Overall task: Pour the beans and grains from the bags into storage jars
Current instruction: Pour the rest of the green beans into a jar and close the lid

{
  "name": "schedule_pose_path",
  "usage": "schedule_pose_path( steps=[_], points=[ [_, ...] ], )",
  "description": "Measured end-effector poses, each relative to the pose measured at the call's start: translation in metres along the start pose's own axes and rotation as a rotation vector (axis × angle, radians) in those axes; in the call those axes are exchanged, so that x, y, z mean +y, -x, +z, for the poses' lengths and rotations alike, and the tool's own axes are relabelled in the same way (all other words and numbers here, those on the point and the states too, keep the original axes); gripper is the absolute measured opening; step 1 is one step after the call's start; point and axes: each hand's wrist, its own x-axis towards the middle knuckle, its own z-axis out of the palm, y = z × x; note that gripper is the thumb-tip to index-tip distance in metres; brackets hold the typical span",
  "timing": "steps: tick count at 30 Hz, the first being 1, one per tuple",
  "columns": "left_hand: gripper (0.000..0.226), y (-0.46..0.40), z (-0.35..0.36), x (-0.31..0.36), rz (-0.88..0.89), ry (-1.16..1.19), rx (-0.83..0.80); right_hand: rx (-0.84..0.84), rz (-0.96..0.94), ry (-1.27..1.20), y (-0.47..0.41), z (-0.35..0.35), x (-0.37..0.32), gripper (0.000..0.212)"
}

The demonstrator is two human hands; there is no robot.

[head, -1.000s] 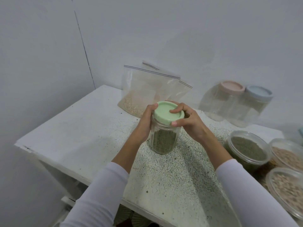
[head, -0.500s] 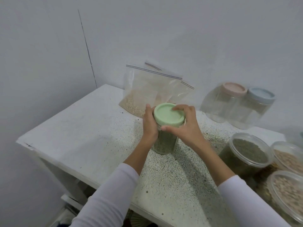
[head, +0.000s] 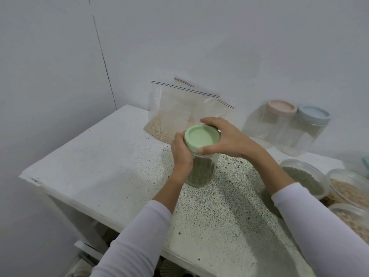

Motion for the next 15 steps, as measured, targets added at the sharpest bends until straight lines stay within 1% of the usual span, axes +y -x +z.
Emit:
schedule_pose_path(
  steps=[2,4,6,7,9,10,12,14,15],
  points=[
    [0.044,-0.001,0.000,-0.001,0.002,-0.015,0.017,0.099,0.012,0.092,-0.002,0.006,0.001,0.086],
    [0.042,-0.003,-0.001,-0.003,0.009,-0.042,-0.002,0.113,0.015,0.209,-0.003,0.004,0.001,0.090],
    [0.041,-0.004,-0.002,-0.002,0.000,-0.051,-0.013,0.023,-0.014,0.290,-0.007,-0.002,-0.001,0.097],
    [0.040,-0.004,-0.002,-0.002,0.002,-0.053,-0.010,-0.038,-0.046,0.283,-0.009,-0.004,-0.001,0.098],
    [0.035,-0.004,-0.002,-0.002,0.005,-0.062,-0.001,-0.135,-0.120,0.214,-0.010,-0.002,0.000,0.092],
    [0.031,-0.003,-0.002,-0.002,0.001,-0.081,0.002,-0.137,-0.138,0.178,-0.009,0.002,0.001,0.088],
    [0.033,-0.002,-0.001,-0.001,0.004,-0.107,0.007,-0.054,-0.133,0.123,-0.006,0.012,0.003,0.084],
    [0.039,-0.001,-0.001,-0.003,0.089,-0.217,0.008,0.075,-0.148,0.115,-0.005,0.022,0.004,0.084],
    [0.034,0.001,-0.003,-0.003,0.147,-0.298,0.005,0.125,-0.153,0.116,-0.005,0.026,0.004,0.083]
  ],
)
